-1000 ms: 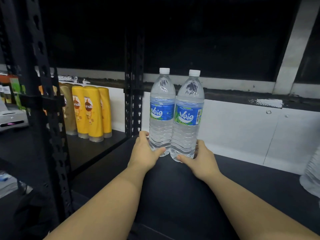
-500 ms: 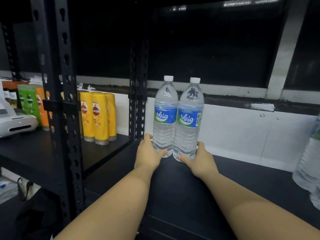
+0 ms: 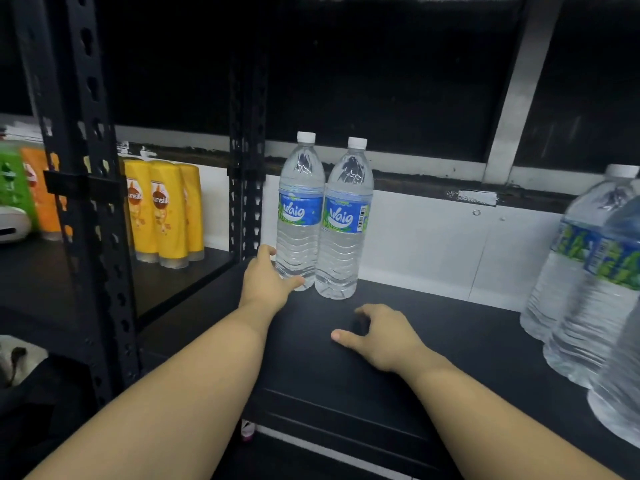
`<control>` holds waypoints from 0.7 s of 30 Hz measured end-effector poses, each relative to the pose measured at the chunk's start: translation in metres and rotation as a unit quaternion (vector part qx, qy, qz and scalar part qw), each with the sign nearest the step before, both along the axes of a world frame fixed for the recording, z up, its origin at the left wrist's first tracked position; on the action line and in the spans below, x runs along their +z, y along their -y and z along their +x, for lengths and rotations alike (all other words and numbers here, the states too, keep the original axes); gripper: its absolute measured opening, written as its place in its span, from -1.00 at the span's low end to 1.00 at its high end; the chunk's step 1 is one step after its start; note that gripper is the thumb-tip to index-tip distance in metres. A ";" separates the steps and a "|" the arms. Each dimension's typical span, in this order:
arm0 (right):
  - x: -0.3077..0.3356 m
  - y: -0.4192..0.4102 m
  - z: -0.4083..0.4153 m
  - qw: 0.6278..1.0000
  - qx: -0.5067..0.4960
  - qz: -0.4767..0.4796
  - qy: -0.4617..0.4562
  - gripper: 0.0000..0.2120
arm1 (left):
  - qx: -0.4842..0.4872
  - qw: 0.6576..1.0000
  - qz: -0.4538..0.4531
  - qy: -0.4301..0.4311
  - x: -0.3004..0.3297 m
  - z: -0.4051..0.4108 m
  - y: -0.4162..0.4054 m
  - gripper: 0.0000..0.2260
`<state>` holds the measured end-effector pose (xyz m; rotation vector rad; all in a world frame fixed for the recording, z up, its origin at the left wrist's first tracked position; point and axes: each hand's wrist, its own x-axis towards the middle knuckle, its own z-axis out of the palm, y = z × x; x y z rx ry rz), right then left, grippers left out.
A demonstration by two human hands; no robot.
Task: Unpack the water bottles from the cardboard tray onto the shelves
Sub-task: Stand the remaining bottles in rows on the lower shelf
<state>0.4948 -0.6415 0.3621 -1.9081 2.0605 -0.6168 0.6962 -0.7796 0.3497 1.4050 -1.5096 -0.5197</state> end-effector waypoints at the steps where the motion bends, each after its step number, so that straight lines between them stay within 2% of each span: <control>1: 0.000 -0.007 -0.001 1.000 0.011 0.008 -0.013 -0.26 | -0.003 1.000 0.007 0.006 0.001 0.001 -0.003 -0.28; 5: 0.000 -0.030 -0.004 0.998 0.043 0.027 -0.029 -0.23 | -0.024 0.997 0.044 0.051 0.004 0.005 -0.021 -0.06; 7: -0.001 -0.039 -0.005 0.998 0.048 0.026 -0.025 -0.20 | -0.045 0.993 0.054 0.092 0.006 0.007 -0.036 -0.04; 12: -0.004 -0.070 -0.002 0.997 0.062 0.023 -0.029 -0.16 | -0.070 0.972 0.062 0.217 0.010 0.023 -0.103 -0.18; 17: -0.012 -0.128 0.029 0.985 0.149 -0.090 -0.012 -0.30 | -0.068 0.960 -0.015 0.270 -0.013 0.052 -0.193 -0.48; 21: -0.038 -0.175 0.066 0.967 0.222 -0.123 -0.011 -0.42 | -0.076 0.954 -0.028 0.288 -0.050 0.087 -0.267 -0.47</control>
